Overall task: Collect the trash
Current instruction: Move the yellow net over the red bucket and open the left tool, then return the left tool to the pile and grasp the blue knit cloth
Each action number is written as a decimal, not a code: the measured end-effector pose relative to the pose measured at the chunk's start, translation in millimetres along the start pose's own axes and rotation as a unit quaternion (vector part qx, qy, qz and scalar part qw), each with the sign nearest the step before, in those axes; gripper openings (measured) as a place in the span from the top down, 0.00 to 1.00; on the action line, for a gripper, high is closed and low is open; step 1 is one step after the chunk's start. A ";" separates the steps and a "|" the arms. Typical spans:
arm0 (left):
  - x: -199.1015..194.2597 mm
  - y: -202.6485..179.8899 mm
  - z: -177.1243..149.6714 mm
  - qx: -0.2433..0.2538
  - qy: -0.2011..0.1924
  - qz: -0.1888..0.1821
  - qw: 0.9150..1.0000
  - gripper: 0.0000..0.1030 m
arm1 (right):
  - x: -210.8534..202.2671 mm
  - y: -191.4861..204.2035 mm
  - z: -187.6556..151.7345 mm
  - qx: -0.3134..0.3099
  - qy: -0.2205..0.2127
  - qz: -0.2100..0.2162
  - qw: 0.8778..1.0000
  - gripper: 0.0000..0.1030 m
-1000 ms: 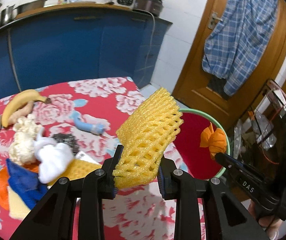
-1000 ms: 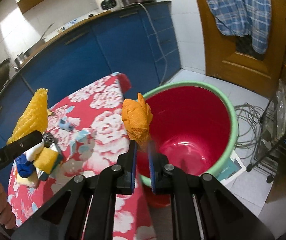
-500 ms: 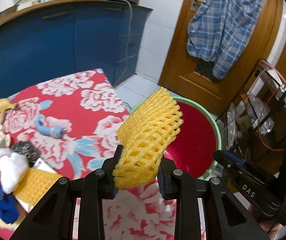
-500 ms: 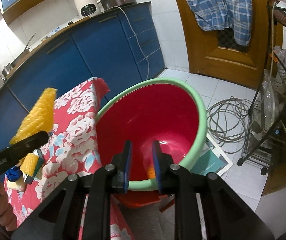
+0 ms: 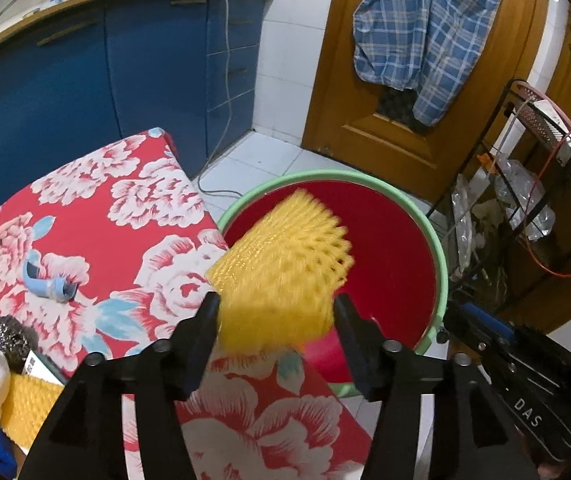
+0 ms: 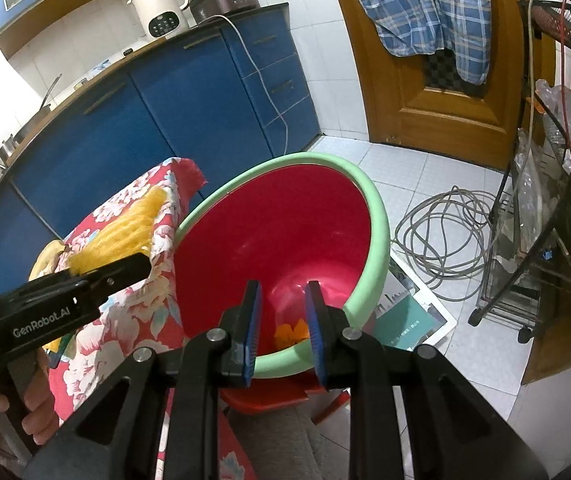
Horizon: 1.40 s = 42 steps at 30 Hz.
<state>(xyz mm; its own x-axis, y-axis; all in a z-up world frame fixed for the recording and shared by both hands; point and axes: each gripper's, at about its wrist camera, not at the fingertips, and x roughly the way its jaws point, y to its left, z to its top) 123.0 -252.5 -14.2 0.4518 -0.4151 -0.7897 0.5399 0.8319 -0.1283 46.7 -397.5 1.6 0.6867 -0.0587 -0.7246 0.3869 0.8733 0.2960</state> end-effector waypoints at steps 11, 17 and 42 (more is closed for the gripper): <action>-6.3 5.6 -0.6 -0.012 -0.004 0.003 1.000 0.39 | 0.0 4.9 0.6 -0.004 -0.001 0.006 1.000 0.76; -16.5 10.8 -4.6 -0.024 -0.010 0.006 1.000 0.37 | -2.5 8.8 -1.2 -0.009 0.001 0.008 1.000 0.74; -91.2 76.8 -46.7 -0.091 -0.051 0.067 0.992 0.37 | -16.4 51.4 -12.0 -0.047 0.011 0.050 0.998 0.71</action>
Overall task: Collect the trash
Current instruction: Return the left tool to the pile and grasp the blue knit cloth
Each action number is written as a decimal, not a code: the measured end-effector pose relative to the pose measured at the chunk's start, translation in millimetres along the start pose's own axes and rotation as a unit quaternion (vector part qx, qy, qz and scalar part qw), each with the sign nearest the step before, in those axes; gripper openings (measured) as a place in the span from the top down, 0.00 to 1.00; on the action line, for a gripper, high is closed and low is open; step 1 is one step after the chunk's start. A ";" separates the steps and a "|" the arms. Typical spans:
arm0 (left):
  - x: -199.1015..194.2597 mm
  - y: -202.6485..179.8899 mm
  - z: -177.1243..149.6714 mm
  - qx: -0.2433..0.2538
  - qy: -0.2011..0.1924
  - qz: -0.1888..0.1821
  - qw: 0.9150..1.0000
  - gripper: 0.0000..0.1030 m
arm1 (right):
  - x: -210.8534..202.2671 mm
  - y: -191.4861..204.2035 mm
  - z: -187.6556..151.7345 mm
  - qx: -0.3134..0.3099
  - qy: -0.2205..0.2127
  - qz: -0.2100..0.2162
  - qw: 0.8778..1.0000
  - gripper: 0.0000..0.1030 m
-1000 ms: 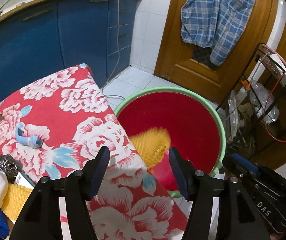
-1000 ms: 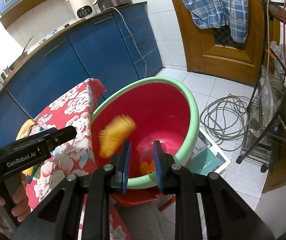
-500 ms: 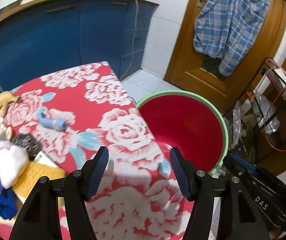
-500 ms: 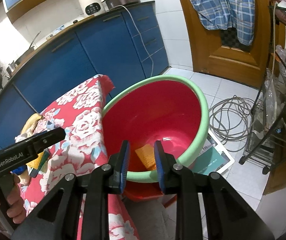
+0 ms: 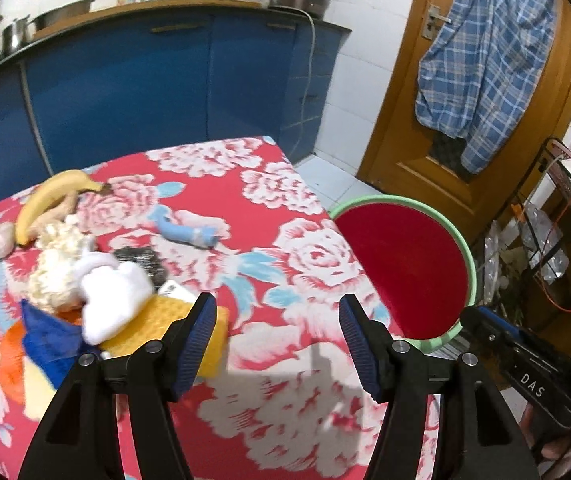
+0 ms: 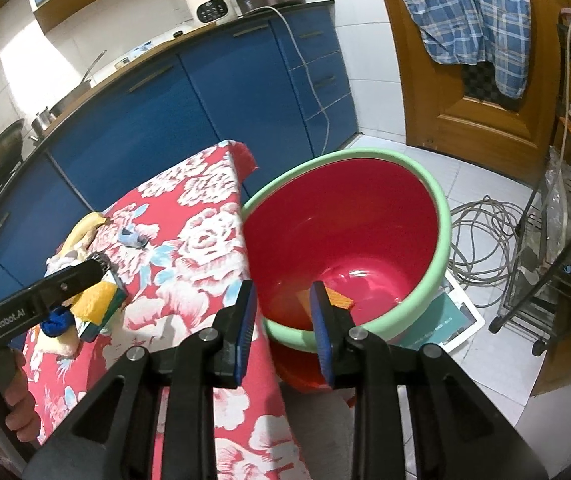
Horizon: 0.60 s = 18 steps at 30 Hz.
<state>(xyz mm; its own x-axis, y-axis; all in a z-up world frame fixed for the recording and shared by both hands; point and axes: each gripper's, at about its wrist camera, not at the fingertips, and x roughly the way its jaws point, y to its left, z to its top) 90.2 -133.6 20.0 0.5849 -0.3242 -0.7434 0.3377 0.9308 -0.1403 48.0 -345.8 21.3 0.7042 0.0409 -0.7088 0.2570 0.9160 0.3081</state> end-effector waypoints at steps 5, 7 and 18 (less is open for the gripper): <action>-14.5 24.1 -4.1 -0.020 -0.010 0.022 0.999 0.37 | -0.3 12.9 -2.9 -0.014 0.002 0.008 1.000 0.71; -19.5 33.6 -5.8 -0.029 -0.014 0.031 0.999 0.37 | 0.8 18.9 -5.2 -0.021 0.004 0.012 1.000 0.71; -47.6 106.3 -22.5 -0.103 -0.034 0.097 0.989 0.37 | 4.5 45.9 -13.4 -0.046 0.014 0.032 0.998 0.71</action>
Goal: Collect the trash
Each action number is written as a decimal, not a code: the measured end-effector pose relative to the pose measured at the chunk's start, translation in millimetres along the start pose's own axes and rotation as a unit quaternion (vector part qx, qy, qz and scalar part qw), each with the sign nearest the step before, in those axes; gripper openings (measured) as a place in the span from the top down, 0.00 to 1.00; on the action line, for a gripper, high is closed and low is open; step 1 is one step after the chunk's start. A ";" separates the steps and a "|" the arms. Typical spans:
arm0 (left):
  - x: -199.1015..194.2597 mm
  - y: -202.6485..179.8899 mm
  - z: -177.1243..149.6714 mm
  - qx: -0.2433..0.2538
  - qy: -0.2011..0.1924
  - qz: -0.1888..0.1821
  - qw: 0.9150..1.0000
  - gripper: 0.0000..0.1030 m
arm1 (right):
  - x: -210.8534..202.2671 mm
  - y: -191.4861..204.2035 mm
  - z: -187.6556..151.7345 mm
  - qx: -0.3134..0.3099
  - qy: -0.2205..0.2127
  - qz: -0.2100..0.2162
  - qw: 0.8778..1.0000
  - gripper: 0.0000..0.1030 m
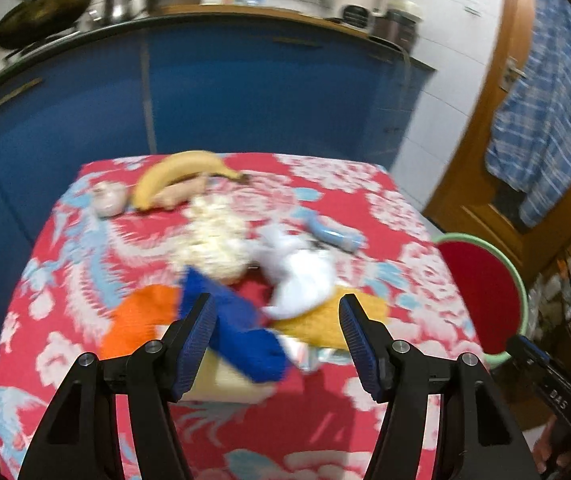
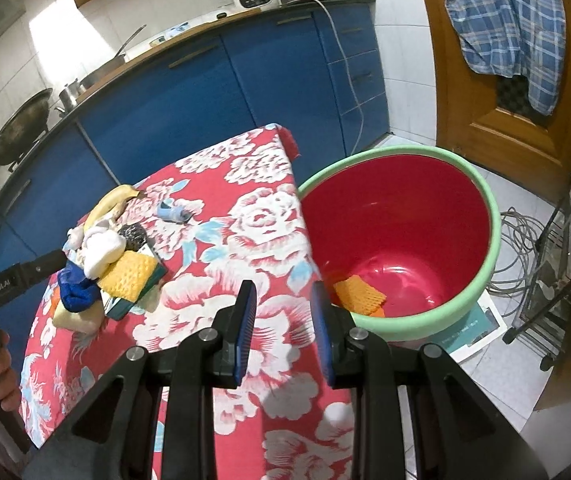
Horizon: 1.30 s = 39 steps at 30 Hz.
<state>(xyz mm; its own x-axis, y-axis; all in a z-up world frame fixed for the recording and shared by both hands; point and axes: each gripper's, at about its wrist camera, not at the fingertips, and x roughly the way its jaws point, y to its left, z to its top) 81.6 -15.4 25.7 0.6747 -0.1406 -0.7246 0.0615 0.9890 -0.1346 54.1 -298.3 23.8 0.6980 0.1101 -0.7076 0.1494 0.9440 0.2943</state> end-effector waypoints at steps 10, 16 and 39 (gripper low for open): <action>22.5 42.6 -1.3 -0.058 0.012 0.034 0.998 0.37 | 3.0 14.9 -1.4 -0.016 0.004 0.004 1.000 0.71; 37.2 42.7 -2.3 -0.065 0.021 0.027 0.997 0.37 | 4.7 18.5 -1.4 -0.021 0.007 0.002 1.000 0.71; 39.2 -32.5 -17.3 0.039 0.023 -0.116 0.992 0.61 | 8.8 21.0 -3.3 -0.023 0.011 0.002 1.000 0.71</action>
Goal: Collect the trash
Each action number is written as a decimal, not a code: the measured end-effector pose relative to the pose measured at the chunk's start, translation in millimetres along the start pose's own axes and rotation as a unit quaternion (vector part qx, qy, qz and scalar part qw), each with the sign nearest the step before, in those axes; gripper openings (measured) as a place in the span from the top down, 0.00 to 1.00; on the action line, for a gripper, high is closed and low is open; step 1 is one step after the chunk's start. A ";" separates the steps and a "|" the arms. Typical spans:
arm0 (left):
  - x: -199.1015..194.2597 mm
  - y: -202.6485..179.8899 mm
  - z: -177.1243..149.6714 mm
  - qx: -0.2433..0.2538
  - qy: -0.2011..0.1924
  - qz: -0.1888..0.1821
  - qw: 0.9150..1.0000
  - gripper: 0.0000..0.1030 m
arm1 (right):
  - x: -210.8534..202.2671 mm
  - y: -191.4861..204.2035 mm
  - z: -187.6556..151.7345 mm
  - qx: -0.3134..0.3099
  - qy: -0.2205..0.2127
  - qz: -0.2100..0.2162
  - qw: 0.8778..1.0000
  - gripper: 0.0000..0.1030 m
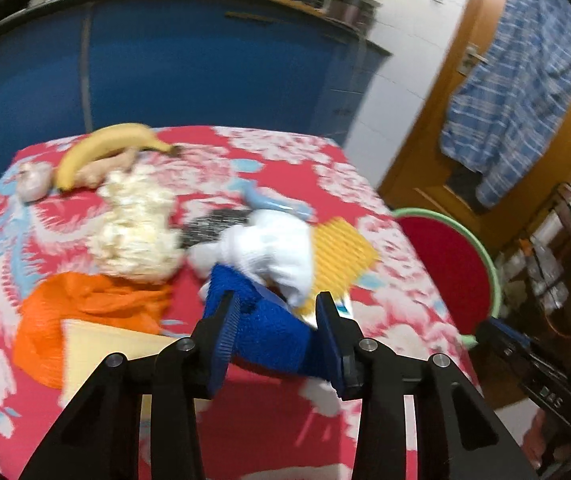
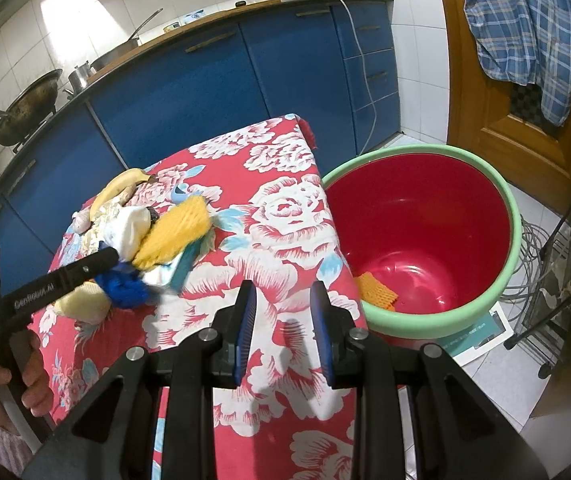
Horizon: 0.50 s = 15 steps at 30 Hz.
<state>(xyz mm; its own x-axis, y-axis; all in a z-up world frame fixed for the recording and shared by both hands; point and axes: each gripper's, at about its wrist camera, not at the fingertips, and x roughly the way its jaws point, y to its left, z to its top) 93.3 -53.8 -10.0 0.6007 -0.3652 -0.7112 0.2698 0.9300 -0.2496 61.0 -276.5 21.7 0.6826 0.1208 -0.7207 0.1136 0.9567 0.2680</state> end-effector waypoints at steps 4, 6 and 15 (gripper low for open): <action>2.9 -20.4 0.0 0.034 -0.002 -0.017 0.999 0.61 | -0.8 -2.7 0.2 0.003 -0.002 -0.002 1.000 0.71; 10.9 -27.7 2.6 0.043 0.004 -0.025 0.999 0.61 | -1.7 -3.8 -0.1 0.004 -0.003 -0.003 1.000 0.71; 38.5 -46.8 18.1 0.041 0.024 -0.072 0.996 0.61 | -3.9 -8.7 -2.5 0.002 -0.006 -0.006 1.000 0.71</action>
<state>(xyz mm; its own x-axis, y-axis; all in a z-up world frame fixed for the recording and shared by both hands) 117.4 -112.2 -13.8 0.5153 -0.4895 -0.7034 0.4114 0.8614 -0.2980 55.5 -284.6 20.6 0.6899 0.1056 -0.7161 0.1243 0.9573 0.2610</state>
